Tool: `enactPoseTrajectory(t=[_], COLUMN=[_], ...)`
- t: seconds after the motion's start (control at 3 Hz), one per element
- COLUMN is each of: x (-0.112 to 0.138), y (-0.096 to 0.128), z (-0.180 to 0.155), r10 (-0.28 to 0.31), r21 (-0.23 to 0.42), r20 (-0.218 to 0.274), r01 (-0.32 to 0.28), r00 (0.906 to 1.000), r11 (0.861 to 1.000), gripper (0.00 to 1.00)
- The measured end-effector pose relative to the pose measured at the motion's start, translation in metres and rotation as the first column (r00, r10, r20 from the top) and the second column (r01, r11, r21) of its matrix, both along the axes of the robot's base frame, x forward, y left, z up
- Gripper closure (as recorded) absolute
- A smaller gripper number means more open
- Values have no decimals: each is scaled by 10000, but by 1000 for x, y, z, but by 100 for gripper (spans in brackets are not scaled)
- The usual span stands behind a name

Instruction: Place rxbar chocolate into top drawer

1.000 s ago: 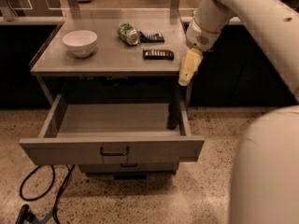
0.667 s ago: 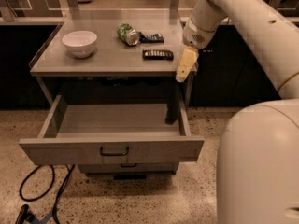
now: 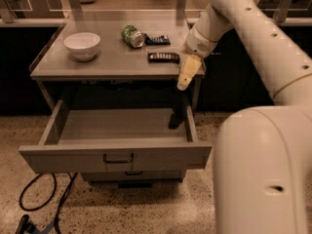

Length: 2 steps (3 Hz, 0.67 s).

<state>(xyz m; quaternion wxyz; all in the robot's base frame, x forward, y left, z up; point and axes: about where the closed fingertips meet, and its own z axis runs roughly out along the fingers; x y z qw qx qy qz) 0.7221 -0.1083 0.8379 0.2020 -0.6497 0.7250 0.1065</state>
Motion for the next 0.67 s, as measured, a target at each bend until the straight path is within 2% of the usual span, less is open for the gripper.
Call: enactPoseTrajectory(t=[0.33,0.67], x=[22,22], y=[56,56], z=[-44,-44], r10=[1118,1116], r21=[1344,1345], r20=[-967,-968], r01=[-983,-981], r00=[9890,9890], r11=[9860,9861], gripper=[0,0])
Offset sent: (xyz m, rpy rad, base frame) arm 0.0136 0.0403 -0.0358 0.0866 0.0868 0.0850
